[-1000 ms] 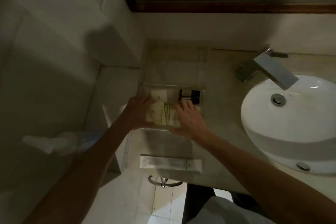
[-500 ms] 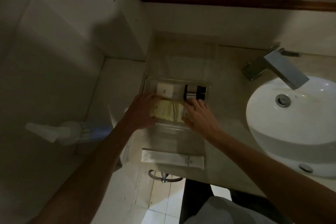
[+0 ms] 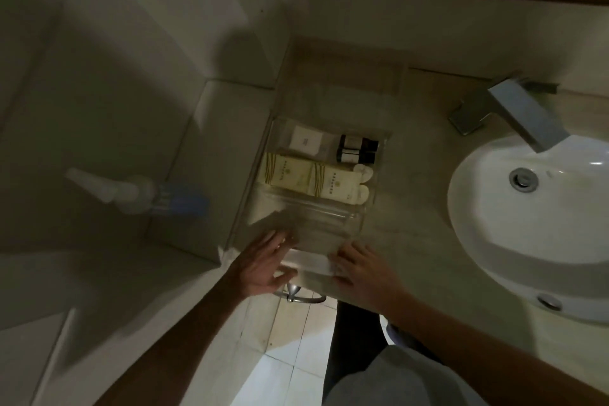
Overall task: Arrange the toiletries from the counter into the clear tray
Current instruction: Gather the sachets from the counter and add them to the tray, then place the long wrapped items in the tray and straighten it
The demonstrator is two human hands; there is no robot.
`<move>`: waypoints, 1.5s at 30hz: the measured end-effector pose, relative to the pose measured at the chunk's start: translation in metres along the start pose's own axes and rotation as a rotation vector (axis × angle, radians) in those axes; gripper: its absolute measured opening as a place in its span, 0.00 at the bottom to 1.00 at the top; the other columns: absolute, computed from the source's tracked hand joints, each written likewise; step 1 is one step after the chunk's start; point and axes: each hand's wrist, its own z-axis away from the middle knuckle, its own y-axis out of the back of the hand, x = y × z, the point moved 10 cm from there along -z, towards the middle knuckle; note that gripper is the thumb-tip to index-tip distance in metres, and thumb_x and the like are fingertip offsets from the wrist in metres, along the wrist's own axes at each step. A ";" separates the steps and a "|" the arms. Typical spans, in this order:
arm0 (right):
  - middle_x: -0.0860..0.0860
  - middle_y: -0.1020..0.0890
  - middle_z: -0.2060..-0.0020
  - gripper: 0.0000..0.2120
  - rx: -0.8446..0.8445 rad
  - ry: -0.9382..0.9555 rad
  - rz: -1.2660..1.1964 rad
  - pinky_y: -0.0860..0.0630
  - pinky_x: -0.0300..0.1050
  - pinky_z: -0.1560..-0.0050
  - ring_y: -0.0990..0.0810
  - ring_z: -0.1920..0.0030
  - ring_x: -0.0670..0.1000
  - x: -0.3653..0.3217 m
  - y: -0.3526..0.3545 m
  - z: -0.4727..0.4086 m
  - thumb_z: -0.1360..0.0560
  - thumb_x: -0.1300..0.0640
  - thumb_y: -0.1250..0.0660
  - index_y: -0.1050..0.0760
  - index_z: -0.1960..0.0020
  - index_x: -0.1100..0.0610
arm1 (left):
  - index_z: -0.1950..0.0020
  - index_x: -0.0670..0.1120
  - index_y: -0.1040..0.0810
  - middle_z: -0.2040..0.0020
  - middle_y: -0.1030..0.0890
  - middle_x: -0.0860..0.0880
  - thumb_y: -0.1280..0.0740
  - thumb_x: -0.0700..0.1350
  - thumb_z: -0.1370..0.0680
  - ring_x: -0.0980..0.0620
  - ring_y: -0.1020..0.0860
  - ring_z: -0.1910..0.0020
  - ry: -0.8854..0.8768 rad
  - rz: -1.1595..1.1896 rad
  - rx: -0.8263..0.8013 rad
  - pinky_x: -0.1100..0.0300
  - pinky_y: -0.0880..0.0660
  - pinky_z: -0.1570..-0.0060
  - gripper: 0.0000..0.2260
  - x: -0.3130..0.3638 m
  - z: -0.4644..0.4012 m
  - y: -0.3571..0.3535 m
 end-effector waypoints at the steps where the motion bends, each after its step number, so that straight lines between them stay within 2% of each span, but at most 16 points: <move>1: 0.52 0.23 0.47 0.20 0.018 0.012 -0.012 0.22 0.49 0.49 0.22 0.48 0.55 0.001 0.001 0.000 0.32 0.47 0.24 0.22 0.43 0.53 | 0.36 0.47 0.28 0.39 0.23 0.46 0.40 0.62 0.22 0.48 0.26 0.39 -0.033 -0.020 0.012 0.52 0.27 0.37 0.22 0.004 0.002 0.001; 4: 0.52 0.21 0.47 0.21 0.065 0.006 -0.018 0.20 0.51 0.53 0.21 0.49 0.54 0.007 0.013 -0.005 0.37 0.52 0.19 0.22 0.48 0.52 | 0.41 0.45 0.25 0.45 0.22 0.47 0.39 0.53 0.20 0.49 0.24 0.44 -0.102 -0.066 0.090 0.53 0.27 0.39 0.14 0.010 -0.003 0.011; 7: 0.54 0.20 0.45 0.20 0.191 -0.032 -0.012 0.21 0.51 0.48 0.21 0.46 0.55 0.018 0.046 -0.017 0.35 0.53 0.21 0.20 0.45 0.54 | 0.38 0.44 0.25 0.45 0.20 0.45 0.36 0.46 0.20 0.47 0.23 0.45 -0.100 -0.200 0.197 0.52 0.29 0.38 0.12 0.001 -0.016 0.030; 11: 0.55 0.20 0.49 0.14 0.405 -0.051 0.023 0.23 0.48 0.51 0.23 0.49 0.55 0.032 0.106 -0.046 0.30 0.55 0.26 0.19 0.45 0.57 | 0.42 0.42 0.22 0.47 0.20 0.43 0.35 0.39 0.21 0.43 0.23 0.48 -0.042 -0.054 0.397 0.51 0.27 0.43 0.09 -0.025 -0.054 0.091; 16: 0.53 0.21 0.50 0.12 0.399 -0.110 0.054 0.29 0.42 0.55 0.26 0.53 0.53 0.062 0.132 -0.091 0.28 0.56 0.27 0.19 0.45 0.57 | 0.36 0.42 0.26 0.39 0.23 0.42 0.35 0.42 0.20 0.41 0.26 0.40 0.112 0.033 0.351 0.48 0.29 0.38 0.13 -0.062 -0.108 0.113; 19: 0.52 0.22 0.49 0.13 0.331 -0.177 0.058 0.25 0.49 0.56 0.27 0.52 0.52 0.078 0.125 -0.102 0.25 0.52 0.30 0.21 0.43 0.55 | 0.28 0.42 0.33 0.30 0.30 0.42 0.42 0.48 0.17 0.42 0.31 0.33 0.240 0.164 0.276 0.45 0.31 0.34 0.19 -0.081 -0.114 0.088; 21: 0.52 0.22 0.50 0.13 0.337 -0.189 0.052 0.25 0.50 0.56 0.27 0.52 0.53 0.080 0.123 -0.102 0.25 0.51 0.31 0.21 0.42 0.56 | 0.27 0.42 0.35 0.27 0.33 0.42 0.43 0.47 0.17 0.44 0.32 0.30 0.269 0.223 0.290 0.52 0.37 0.28 0.19 -0.082 -0.110 0.079; 23: 0.53 0.22 0.50 0.14 0.374 -0.175 0.041 0.26 0.48 0.56 0.27 0.51 0.54 0.077 0.125 -0.100 0.25 0.52 0.29 0.20 0.43 0.57 | 0.28 0.40 0.33 0.28 0.32 0.40 0.41 0.44 0.17 0.45 0.32 0.31 0.292 0.288 0.325 0.67 0.45 0.28 0.19 -0.079 -0.107 0.081; 24: 0.53 0.22 0.50 0.13 0.400 -0.166 0.032 0.28 0.47 0.56 0.26 0.52 0.54 0.076 0.127 -0.099 0.26 0.53 0.28 0.20 0.44 0.57 | 0.29 0.39 0.32 0.29 0.31 0.40 0.40 0.44 0.17 0.45 0.32 0.31 0.289 0.303 0.345 0.70 0.47 0.29 0.18 -0.078 -0.108 0.084; 25: 0.53 0.22 0.51 0.13 0.419 -0.158 0.022 0.29 0.45 0.56 0.26 0.52 0.54 0.076 0.129 -0.099 0.27 0.54 0.27 0.20 0.45 0.58 | 0.29 0.39 0.31 0.30 0.30 0.40 0.41 0.44 0.17 0.45 0.31 0.32 0.277 0.295 0.367 0.69 0.46 0.28 0.18 -0.077 -0.110 0.089; 28: 0.52 0.22 0.51 0.12 0.432 -0.170 -0.006 0.28 0.45 0.55 0.27 0.52 0.52 0.079 0.133 -0.105 0.27 0.53 0.27 0.20 0.45 0.57 | 0.31 0.41 0.29 0.32 0.27 0.41 0.41 0.46 0.18 0.43 0.30 0.34 0.229 0.200 0.430 0.52 0.34 0.31 0.17 -0.073 -0.120 0.103; 31: 0.53 0.23 0.47 0.14 0.402 -0.241 0.036 0.26 0.54 0.49 0.27 0.47 0.55 0.090 0.137 -0.110 0.27 0.52 0.28 0.21 0.44 0.56 | 0.26 0.42 0.33 0.26 0.33 0.42 0.40 0.46 0.18 0.44 0.36 0.27 0.140 0.117 0.379 0.49 0.38 0.28 0.20 -0.068 -0.138 0.101; 34: 0.57 0.28 0.33 0.25 0.380 -0.267 0.130 0.34 0.60 0.32 0.32 0.33 0.58 0.086 0.140 -0.108 0.25 0.44 0.33 0.28 0.32 0.54 | 0.22 0.43 0.42 0.21 0.43 0.42 0.44 0.50 0.18 0.42 0.46 0.22 0.095 0.023 0.212 0.42 0.41 0.27 0.25 -0.066 -0.147 0.073; 37: 0.55 0.42 0.22 0.33 0.228 -0.277 0.229 0.51 0.57 0.23 0.48 0.22 0.56 0.078 0.115 -0.107 0.20 0.38 0.46 0.44 0.21 0.56 | 0.20 0.46 0.49 0.20 0.51 0.43 0.46 0.57 0.19 0.44 0.53 0.21 0.170 -0.019 0.130 0.41 0.45 0.26 0.30 -0.074 -0.145 0.057; 40: 0.56 0.47 0.21 0.35 0.105 -0.338 0.261 0.53 0.57 0.23 0.54 0.21 0.55 0.087 0.093 -0.102 0.19 0.37 0.52 0.49 0.21 0.58 | 0.20 0.46 0.50 0.19 0.53 0.42 0.45 0.58 0.20 0.43 0.55 0.21 0.152 -0.015 0.126 0.39 0.47 0.26 0.33 -0.067 -0.145 0.064; 45: 0.55 0.46 0.21 0.33 0.301 -0.466 0.119 0.52 0.55 0.23 0.51 0.21 0.53 0.110 0.144 -0.047 0.19 0.39 0.51 0.49 0.20 0.56 | 0.21 0.43 0.44 0.21 0.46 0.40 0.40 0.47 0.25 0.41 0.49 0.21 0.017 -0.007 0.270 0.40 0.48 0.25 0.33 0.035 -0.177 0.110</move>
